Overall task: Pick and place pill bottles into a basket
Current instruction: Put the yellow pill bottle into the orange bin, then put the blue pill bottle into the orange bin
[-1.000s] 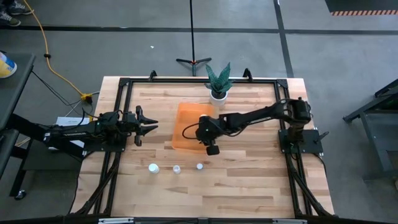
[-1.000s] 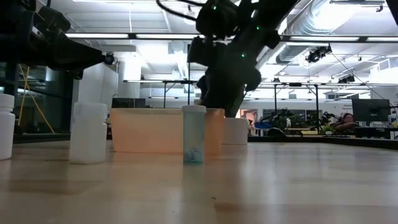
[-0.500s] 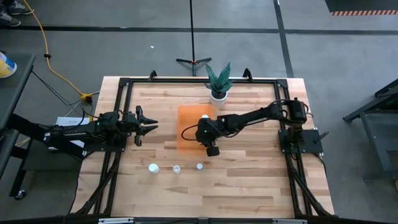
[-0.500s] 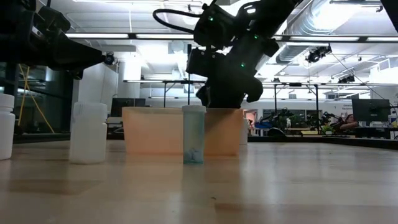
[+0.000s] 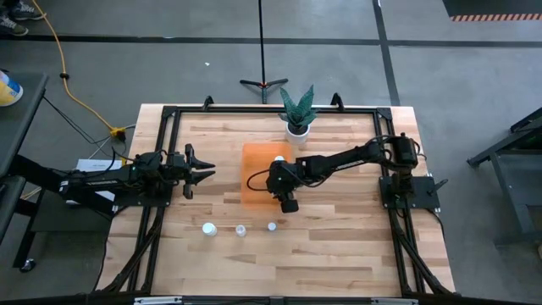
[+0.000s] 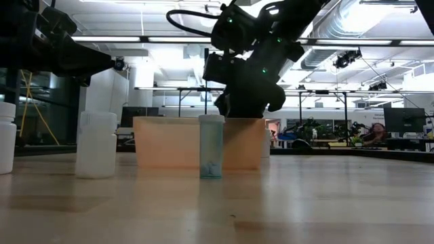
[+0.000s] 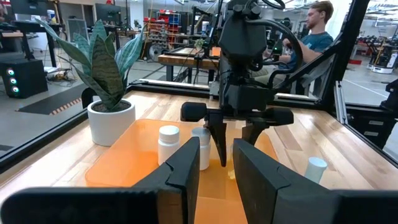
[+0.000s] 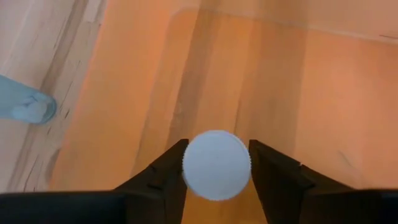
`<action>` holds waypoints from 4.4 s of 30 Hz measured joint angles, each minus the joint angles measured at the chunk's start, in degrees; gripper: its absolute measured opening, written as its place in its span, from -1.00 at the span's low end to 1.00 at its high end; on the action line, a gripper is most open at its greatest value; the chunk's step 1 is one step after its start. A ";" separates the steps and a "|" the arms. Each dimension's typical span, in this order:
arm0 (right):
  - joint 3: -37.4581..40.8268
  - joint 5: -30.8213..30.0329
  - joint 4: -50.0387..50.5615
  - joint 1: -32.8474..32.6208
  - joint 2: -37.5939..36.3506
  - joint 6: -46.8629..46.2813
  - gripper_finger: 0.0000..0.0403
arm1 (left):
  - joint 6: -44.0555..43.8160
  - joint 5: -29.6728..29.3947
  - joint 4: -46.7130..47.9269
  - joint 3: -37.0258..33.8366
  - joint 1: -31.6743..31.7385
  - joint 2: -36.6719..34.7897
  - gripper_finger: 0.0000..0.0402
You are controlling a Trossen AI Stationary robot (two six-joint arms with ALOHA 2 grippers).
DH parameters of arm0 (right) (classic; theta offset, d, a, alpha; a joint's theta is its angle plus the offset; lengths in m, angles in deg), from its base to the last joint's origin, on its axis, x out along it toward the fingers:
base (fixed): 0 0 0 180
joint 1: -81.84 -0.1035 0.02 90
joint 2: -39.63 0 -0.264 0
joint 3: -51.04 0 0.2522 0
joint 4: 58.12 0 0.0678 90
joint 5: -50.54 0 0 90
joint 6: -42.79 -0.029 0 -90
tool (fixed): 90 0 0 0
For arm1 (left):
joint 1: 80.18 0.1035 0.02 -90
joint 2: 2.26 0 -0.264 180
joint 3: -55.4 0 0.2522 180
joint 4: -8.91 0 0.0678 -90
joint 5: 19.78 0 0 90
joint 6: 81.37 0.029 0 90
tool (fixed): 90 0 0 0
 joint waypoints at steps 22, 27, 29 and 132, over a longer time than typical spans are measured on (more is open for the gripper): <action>-16.89 10.35 4.79 -9.55 -1.02 9.11 -0.25 | 0.01 0.00 0.02 0.00 0.00 0.00 -0.34; -8.29 8.87 -3.81 -12.84 -2.45 5.96 -0.35 | 0.01 0.00 0.02 0.00 0.00 0.00 -0.34; -4.52 5.83 -8.11 -13.89 -3.74 5.01 -0.39 | -0.01 0.00 0.02 0.00 0.00 0.00 -0.34; 5.20 -1.49 -16.12 -14.21 -6.99 -0.27 -0.45 | -0.01 0.00 0.00 0.00 0.00 0.00 -0.34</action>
